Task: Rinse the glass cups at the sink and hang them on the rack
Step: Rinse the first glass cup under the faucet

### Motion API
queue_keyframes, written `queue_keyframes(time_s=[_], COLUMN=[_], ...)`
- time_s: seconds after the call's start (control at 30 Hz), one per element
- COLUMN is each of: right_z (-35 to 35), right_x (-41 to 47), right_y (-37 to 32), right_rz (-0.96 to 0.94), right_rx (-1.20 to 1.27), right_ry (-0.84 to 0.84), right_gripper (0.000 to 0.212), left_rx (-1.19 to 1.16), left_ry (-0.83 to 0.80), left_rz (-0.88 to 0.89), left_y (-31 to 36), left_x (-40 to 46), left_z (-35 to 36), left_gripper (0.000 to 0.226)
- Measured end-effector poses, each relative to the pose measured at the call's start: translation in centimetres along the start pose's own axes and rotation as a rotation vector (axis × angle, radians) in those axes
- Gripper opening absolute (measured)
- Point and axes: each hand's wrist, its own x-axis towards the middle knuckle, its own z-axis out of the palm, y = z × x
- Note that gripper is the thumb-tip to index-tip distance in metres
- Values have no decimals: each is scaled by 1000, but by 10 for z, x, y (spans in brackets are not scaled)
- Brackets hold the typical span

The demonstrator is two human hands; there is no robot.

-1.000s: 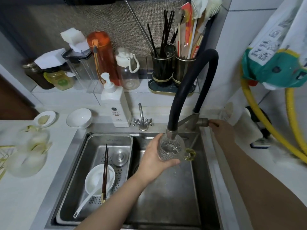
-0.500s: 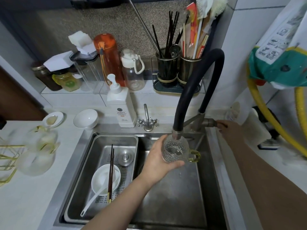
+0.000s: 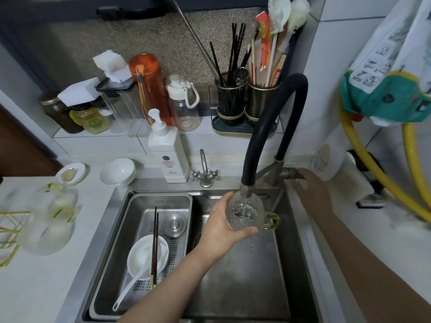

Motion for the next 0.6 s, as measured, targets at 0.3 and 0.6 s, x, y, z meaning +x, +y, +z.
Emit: queue_keyframes(time_s=[0.3,0.6], right_z=[28,46], right_x=[-86,-87], right_y=[-57,-72], right_rz=[45,151], right_rx=[401,451], right_ry=[-583,-579], right_gripper=[53,62], left_rx=[-2,-63], left_ry=[-50,-138], left_rz=[-36,-179], left_y=[-7,-15], left_x=[-1,-3], left_z=[-14,-39], left_gripper=[108,87])
